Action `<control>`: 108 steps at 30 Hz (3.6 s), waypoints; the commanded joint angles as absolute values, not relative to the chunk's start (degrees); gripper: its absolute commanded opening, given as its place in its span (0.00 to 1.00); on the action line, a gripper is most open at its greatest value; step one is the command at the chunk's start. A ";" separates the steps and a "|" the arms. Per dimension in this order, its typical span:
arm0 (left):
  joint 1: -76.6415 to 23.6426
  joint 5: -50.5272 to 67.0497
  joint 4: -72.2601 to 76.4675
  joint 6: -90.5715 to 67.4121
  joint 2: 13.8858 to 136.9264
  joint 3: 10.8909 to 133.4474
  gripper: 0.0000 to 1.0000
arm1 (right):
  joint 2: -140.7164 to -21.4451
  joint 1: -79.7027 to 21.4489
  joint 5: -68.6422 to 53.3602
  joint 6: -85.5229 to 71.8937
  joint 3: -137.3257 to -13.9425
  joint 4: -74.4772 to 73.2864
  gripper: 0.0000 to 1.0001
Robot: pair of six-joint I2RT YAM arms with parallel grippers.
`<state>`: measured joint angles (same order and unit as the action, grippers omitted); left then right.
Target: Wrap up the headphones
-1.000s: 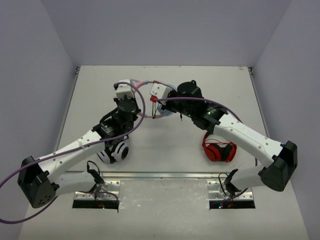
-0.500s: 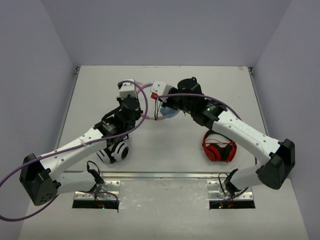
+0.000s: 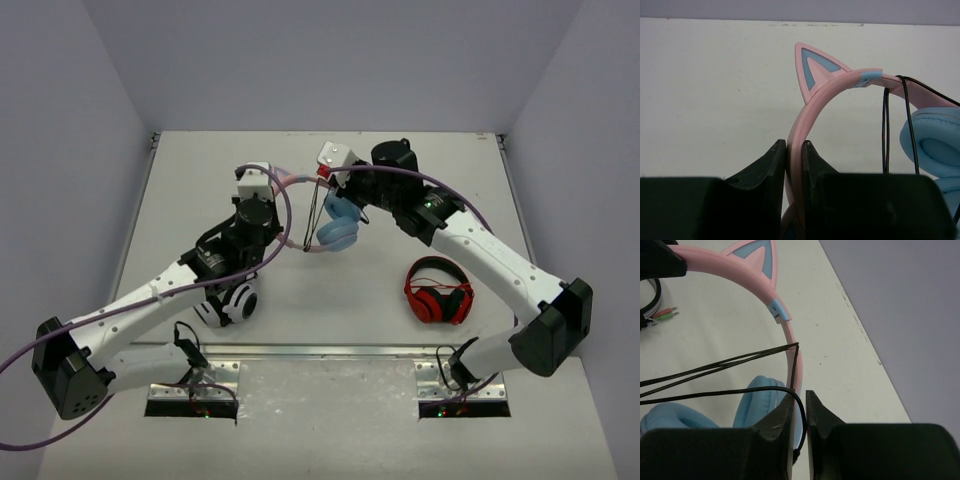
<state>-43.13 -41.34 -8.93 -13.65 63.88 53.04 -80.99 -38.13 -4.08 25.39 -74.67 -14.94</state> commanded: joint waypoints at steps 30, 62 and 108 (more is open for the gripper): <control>-44.03 -23.47 5.62 -8.17 59.41 50.10 0.00 | -84.81 -30.94 -3.60 29.80 -75.76 -6.68 0.15; -26.28 7.20 13.54 -14.15 66.62 56.68 0.00 | -91.05 -15.38 -6.42 12.40 -72.60 -1.24 0.77; -12.74 65.04 -30.76 25.32 145.63 128.06 0.15 | -51.33 -2.90 -23.02 -19.34 -48.43 -23.56 0.99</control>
